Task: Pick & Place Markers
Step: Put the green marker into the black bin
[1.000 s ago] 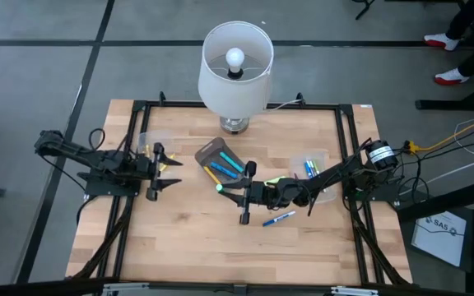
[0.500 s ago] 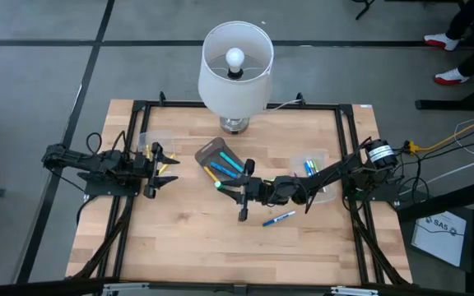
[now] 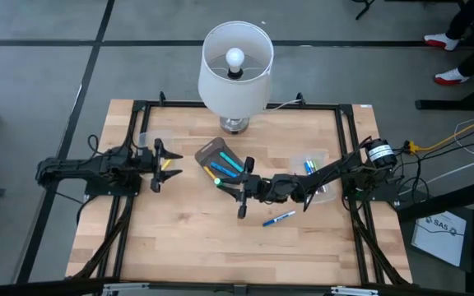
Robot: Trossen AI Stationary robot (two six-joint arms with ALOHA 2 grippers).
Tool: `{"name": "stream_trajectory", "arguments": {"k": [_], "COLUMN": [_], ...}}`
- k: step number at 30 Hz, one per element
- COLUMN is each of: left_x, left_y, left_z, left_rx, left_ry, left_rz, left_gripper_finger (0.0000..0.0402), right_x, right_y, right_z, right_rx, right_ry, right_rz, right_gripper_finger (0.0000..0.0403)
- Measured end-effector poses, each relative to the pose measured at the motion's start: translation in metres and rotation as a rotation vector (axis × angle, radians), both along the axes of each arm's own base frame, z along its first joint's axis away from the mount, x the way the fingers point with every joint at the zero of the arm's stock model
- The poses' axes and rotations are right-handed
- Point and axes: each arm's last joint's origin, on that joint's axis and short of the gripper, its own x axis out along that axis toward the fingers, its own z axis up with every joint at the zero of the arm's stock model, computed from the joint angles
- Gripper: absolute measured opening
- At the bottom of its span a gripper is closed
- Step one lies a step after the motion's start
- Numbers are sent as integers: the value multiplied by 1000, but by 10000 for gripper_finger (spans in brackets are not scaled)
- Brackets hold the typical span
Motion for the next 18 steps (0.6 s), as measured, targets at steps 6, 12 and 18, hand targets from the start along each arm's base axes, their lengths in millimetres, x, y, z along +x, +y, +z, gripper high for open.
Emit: {"name": "stream_trajectory", "arguments": {"k": [6, 12, 18], "left_x": [0, 0, 0], "left_y": [6, 8, 7], "left_z": [-1, 0, 0], "left_rx": [-1, -2, 0], "left_ry": [8, 7, 8], "left_rz": [58, 86, 83], "left_gripper_finger": [241, 240, 240], "right_x": [1, 3, 5], "right_y": [-3, -11, -19], "right_z": [-2, -3, -3], "right_rx": [15, 39, 45], "right_ry": [20, 24, 23], "right_rz": [-4, -23, -44], "right_gripper_finger": [68, 68, 68]}}
